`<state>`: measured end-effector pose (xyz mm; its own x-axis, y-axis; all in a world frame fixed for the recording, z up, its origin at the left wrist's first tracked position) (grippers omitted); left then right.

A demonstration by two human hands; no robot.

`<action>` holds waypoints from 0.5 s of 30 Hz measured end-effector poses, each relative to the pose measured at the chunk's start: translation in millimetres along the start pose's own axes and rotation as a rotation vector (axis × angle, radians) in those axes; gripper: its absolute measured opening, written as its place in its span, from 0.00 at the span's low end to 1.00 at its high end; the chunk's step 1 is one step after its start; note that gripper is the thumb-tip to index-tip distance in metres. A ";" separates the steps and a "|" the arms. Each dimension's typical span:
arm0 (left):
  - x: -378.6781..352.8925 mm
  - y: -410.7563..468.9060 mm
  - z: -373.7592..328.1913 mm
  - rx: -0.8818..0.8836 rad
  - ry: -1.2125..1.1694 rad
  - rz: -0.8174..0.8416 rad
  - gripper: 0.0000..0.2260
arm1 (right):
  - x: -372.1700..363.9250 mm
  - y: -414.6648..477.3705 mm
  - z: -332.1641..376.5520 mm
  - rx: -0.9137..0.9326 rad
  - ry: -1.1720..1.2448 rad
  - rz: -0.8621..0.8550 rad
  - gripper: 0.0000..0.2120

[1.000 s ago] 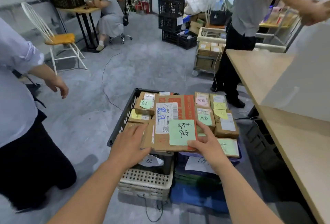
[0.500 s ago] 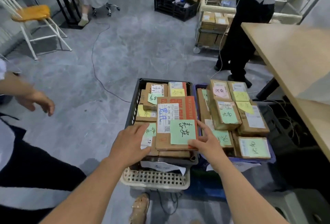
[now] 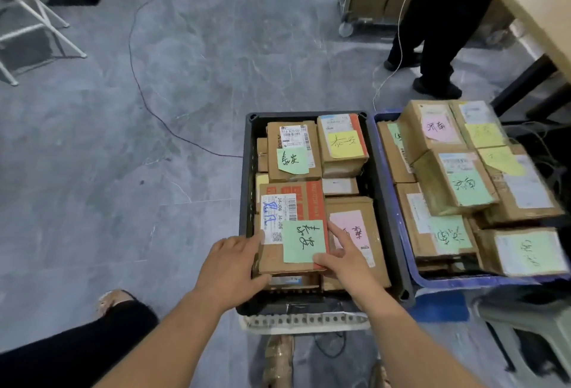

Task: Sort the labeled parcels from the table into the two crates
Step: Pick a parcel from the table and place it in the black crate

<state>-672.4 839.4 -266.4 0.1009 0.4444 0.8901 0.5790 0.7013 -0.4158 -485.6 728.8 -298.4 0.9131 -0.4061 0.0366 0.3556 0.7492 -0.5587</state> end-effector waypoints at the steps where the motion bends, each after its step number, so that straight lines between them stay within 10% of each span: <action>1: -7.5 6.5 2.4 0.000 0.011 0.016 0.37 | -2.4 7.1 -4.2 -0.002 0.004 0.000 0.34; 15: -49.3 62.1 15.8 -0.022 0.206 -0.209 0.34 | -29.3 73.1 -11.8 0.130 -0.480 -0.002 0.33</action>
<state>-654.2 869.9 -339.0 0.1382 0.1674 0.9762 0.6214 0.7528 -0.2170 -488.8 789.3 -350.2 0.8903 -0.1431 0.4322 0.3510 0.8204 -0.4514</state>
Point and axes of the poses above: each hand's wrist, its own y-axis towards the middle knuckle, its own x-axis out of the back of the hand, z = x × y, the point moved 4 cm from there along y, towards the middle knuckle, and after that the axes turned 6 degrees about x, right-handed, at the moved point
